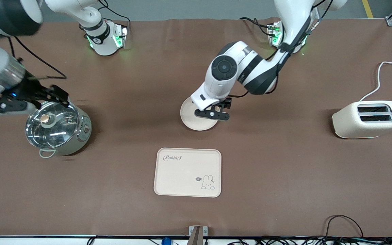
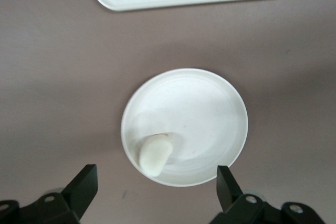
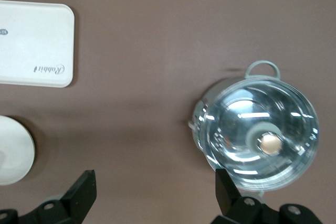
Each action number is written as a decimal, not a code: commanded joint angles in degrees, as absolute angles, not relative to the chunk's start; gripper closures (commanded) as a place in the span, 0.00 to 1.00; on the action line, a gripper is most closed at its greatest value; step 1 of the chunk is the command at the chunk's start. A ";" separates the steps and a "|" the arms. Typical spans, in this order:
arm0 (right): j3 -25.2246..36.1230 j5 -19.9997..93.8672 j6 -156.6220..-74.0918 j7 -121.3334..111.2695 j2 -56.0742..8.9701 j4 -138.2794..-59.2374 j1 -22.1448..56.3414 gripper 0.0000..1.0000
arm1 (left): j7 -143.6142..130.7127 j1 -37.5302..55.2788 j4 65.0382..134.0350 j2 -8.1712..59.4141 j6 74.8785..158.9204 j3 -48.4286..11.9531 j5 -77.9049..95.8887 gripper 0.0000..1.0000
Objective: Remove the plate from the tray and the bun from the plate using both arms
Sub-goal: 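Grasp the cream bun on the plate with the left gripper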
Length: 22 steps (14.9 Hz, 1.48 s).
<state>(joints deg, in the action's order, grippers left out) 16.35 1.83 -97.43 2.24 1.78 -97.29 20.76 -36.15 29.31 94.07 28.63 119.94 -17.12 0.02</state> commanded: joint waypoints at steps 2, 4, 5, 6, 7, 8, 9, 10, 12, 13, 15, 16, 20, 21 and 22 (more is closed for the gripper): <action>12.04 0.62 -93.09 -7.36 5.97 -98.79 11.96 0.00 | -38.14 29.97 103.69 27.25 128.29 -16.96 -2.45 0.00; 11.26 0.35 -91.94 -7.65 6.85 -98.79 8.98 0.00 | -40.59 31.11 107.30 27.42 132.87 -16.96 -3.60 0.00; 10.03 -0.87 -91.50 -7.56 7.20 -98.79 7.49 0.00 | -41.56 31.72 108.18 27.86 134.20 -16.96 -4.21 0.00; 8.98 -2.44 -91.41 -7.56 7.82 -98.88 6.25 0.00 | -42.79 32.16 108.37 28.64 134.73 -16.96 -4.83 0.00; 8.36 -2.90 -90.62 -7.30 8.17 -98.79 5.11 0.00 | -44.19 32.25 108.54 29.26 135.35 -16.96 -5.53 0.00; 8.18 -2.90 -90.09 -6.77 8.17 -98.79 4.23 0.00 | -45.69 32.69 108.63 30.22 136.48 -16.96 -7.02 0.00; 8.17 -2.81 -90.00 -6.42 8.26 -98.79 4.13 0.00 | -47.53 33.13 108.72 31.37 137.63 -16.96 -8.51 0.00; 8.09 -2.81 -90.00 -6.07 8.35 -98.79 4.13 0.00 | -49.20 33.22 108.98 32.33 138.33 -16.96 -10.27 0.00; 6.95 -2.81 -89.65 -3.71 8.44 -98.79 3.96 0.00 | -52.11 33.22 109.51 33.40 139.04 -16.96 -13.78 0.01; 5.99 -2.73 -89.56 -0.91 8.52 -98.79 3.96 0.00 | -52.82 33.22 109.69 33.31 139.13 -16.96 -14.41 0.02; 5.45 -2.46 -89.47 -0.18 8.70 -98.79 3.96 0.00 | -53.09 33.22 109.95 33.40 139.13 -16.96 -14.50 0.14; 5.36 -2.37 -89.39 -0.26 8.70 -98.79 3.96 0.00 | -53.00 33.22 109.86 33.40 139.13 -16.96 -14.50 0.26; 5.62 -2.20 -89.65 0.18 8.44 -98.35 5.36 0.00 | -53.09 33.22 109.86 33.40 138.96 -16.96 -14.50 0.52; 5.54 -2.20 -89.74 0.18 8.35 -98.35 5.45 0.00 | -53.09 33.22 109.86 33.40 138.96 -16.96 -14.50 0.52; 5.45 -2.20 -89.82 0.09 8.26 -98.18 5.45 0.00 | -53.09 33.22 109.78 33.40 138.96 -16.96 -14.50 0.58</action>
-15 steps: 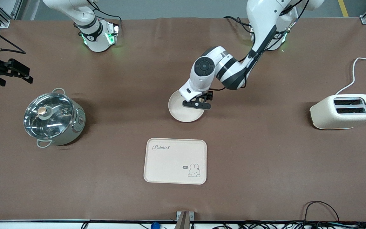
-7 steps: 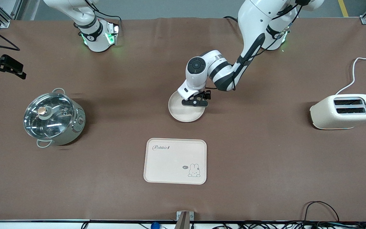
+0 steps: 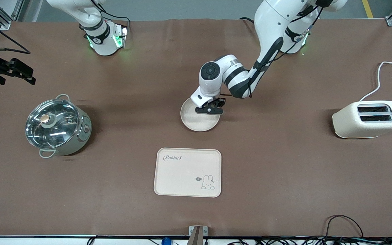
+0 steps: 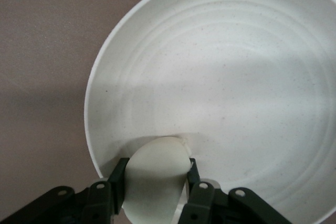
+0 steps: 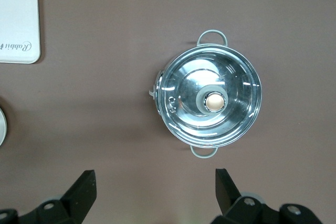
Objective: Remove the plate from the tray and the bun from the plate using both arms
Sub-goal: 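Carry the bun with the left gripper toward the toaster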
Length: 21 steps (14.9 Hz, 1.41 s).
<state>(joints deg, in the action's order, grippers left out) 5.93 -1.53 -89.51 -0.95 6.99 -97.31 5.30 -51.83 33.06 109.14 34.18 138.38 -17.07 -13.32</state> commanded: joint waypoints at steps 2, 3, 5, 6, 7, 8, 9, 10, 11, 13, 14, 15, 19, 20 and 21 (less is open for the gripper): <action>5.54 -2.20 -89.47 -0.18 8.17 -97.39 5.45 0.00 | -53.35 33.14 109.60 33.14 138.43 -17.05 -14.41 0.82; 5.54 -2.11 -89.56 0.00 8.17 -97.73 5.45 0.00 | -54.13 33.05 109.43 32.79 138.34 -17.14 -14.50 0.96; 5.45 -1.67 -90.00 0.00 7.91 -97.74 5.54 0.00 | -54.23 32.17 108.38 30.95 134.68 -17.14 -14.41 1.00; 5.45 -1.32 -90.17 0.00 7.56 -97.73 5.89 0.00 | -53.88 31.82 106.98 29.63 131.17 -17.14 -14.41 1.00; 5.45 -0.80 -90.18 0.00 6.78 -97.56 6.32 0.00 | -53.79 31.21 105.31 28.31 126.96 -17.14 -13.98 1.00; 5.54 0.25 -90.18 0.09 6.42 -97.47 7.29 0.00 | -52.31 29.64 102.86 27.26 121.95 -17.14 -13.80 1.00; 5.54 1.39 -90.18 0.17 6.24 -97.30 7.73 0.00 | -48.64 27.53 101.53 26.20 118.34 -17.23 -13.71 1.00; 5.45 2.02 -90.26 0.26 6.07 -97.38 8.34 0.00 | -44.17 24.29 101.77 24.63 117.43 -17.31 -13.62 1.00; 5.45 2.28 -90.44 0.26 5.72 -97.38 8.78 0.00 | -39.86 21.39 102.04 23.13 117.42 -17.31 -13.62 1.00; 5.54 2.29 -90.79 0.18 5.80 -97.47 9.05 0.00 | -29.76 14.10 102.04 22.24 117.42 -17.40 -13.45 1.00; 5.54 2.11 -90.53 0.00 5.89 -97.47 8.62 0.00 | -25.27 10.84 101.95 22.32 117.60 -17.58 -12.49 1.00; 5.80 1.67 -90.09 -0.35 5.98 -97.47 8.18 0.00 | -21.05 7.50 102.04 22.59 118.64 -17.67 -11.44 1.00; 6.24 1.41 -89.82 -5.51 6.24 -97.47 1.16 0.00 | -12.75 -1.74 102.74 26.88 123.48 -17.58 -10.64 0.96; 6.24 1.41 -89.82 -6.06 6.24 -97.38 0.71 0.00 | -12.40 -2.80 102.74 28.46 124.62 -17.58 -10.63 0.90; 6.15 1.41 -89.74 -5.89 6.33 -97.38 0.70 0.00 | -12.13 -4.29 102.66 30.39 125.93 -17.49 -10.90 0.79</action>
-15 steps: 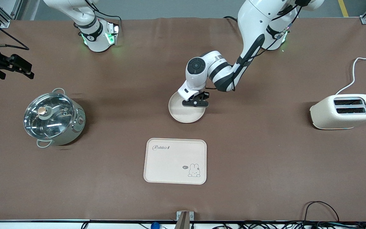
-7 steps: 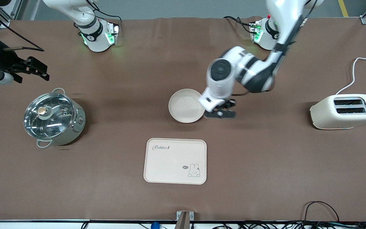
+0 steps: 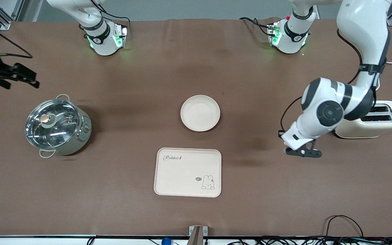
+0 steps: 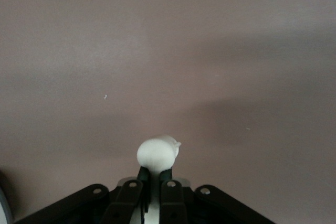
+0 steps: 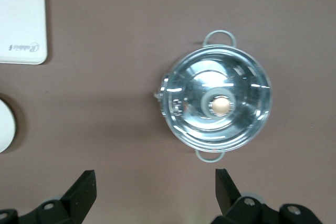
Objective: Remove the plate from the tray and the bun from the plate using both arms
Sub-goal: 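Carry the bun with the left gripper toward the toaster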
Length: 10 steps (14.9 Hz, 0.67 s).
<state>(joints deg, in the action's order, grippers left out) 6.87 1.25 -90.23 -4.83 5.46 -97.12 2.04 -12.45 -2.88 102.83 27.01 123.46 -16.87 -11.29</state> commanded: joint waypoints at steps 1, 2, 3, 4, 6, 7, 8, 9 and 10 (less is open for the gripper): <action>6.15 1.41 -89.65 -5.89 6.42 -97.38 0.70 0.00 | -11.87 -6.22 102.66 32.50 127.60 -17.49 -11.16 0.66; 6.15 1.41 -89.65 -5.54 6.42 -97.38 0.70 0.00 | -11.78 -7.02 102.57 34.35 129.10 -17.49 -11.16 0.22; 6.07 1.41 -89.74 -4.49 6.42 -97.03 0.79 0.00 | -11.78 -7.55 102.57 35.24 130.33 -17.49 -11.34 0.00; 5.98 1.41 -89.56 -3.53 6.33 -95.47 0.88 0.00 | -11.60 -7.82 102.57 35.33 130.52 -17.49 -11.60 0.00; 5.98 1.41 -88.60 -3.25 6.15 -94.92 1.05 0.00 | -11.34 -7.82 102.13 35.16 130.43 -17.40 -11.60 0.00; 5.80 1.41 -88.51 -3.25 6.15 -94.83 1.14 0.00 | -11.51 -7.74 101.78 34.81 130.43 -17.40 -11.60 0.00; 5.80 1.41 -88.51 -3.16 6.15 -94.75 1.23 0.00 | -11.60 -7.82 100.47 34.54 130.08 -17.40 -11.60 0.00; 5.80 1.41 -88.42 -2.99 6.07 -94.75 1.14 0.00 | -11.43 -7.91 99.41 33.84 129.38 -17.49 -11.60 0.00; 5.80 1.41 -87.55 -2.90 5.89 -94.75 1.06 0.00 | -11.43 -7.82 98.19 32.97 128.68 -17.58 -11.60 0.00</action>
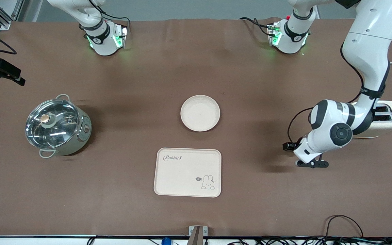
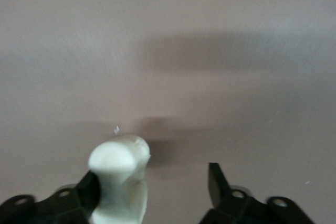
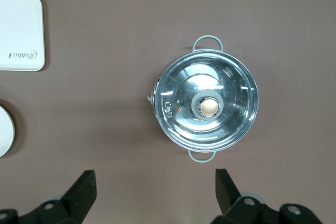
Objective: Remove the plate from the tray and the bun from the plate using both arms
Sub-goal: 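Carry the bun with the left gripper toward the toaster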
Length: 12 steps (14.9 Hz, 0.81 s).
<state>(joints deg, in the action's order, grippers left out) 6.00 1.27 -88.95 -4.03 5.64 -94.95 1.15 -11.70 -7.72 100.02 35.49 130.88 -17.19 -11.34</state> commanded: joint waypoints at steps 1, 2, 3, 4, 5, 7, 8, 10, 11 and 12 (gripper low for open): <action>5.80 1.41 -85.97 -2.99 5.89 -94.83 1.05 0.00 | -11.43 -7.74 97.22 32.18 127.89 -17.58 -11.51 0.00; 5.80 1.41 -85.61 -2.99 5.98 -94.75 1.05 0.00 | -11.43 -7.73 96.25 31.38 127.45 -17.67 -11.25 0.00; 5.80 1.32 -85.61 -3.08 6.06 -94.66 1.05 0.00 | -11.43 -7.56 95.28 30.33 126.22 -17.75 -11.08 0.00; 5.80 1.32 -85.52 -3.08 6.06 -94.57 1.14 0.00 | -11.43 -7.38 93.79 29.28 124.30 -17.93 -11.07 0.00; 5.80 1.41 -85.43 -3.08 6.15 -94.57 1.23 0.00 | -11.51 -7.38 91.78 28.40 121.41 -18.63 -10.99 0.00; 5.63 1.41 -85.34 -2.99 6.24 -94.57 1.32 0.00 | -11.51 -7.47 87.21 26.90 114.38 -19.60 -10.99 0.00; 5.63 1.41 -85.34 -2.99 6.24 -94.57 1.41 0.00 | -11.43 -7.64 86.14 25.68 112.17 -19.95 -10.90 0.00; 5.45 1.49 -85.52 -2.99 6.24 -94.57 1.93 0.00 | -10.99 -7.82 86.04 21.99 110.49 -19.95 -10.90 0.00; 5.45 1.49 -85.60 -2.99 6.24 -94.48 1.93 0.00 | -10.90 -7.82 85.96 19.97 108.74 -19.95 -10.81 0.00; 5.45 1.58 -85.69 -2.99 6.24 -94.48 2.11 0.00 | -10.81 -7.74 85.96 17.86 106.72 -20.04 -10.64 0.00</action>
<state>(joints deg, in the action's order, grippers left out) 5.49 1.29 -86.18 -3.94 5.66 -94.76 1.58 -11.70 -7.56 85.35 22.20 110.22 -19.83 -11.33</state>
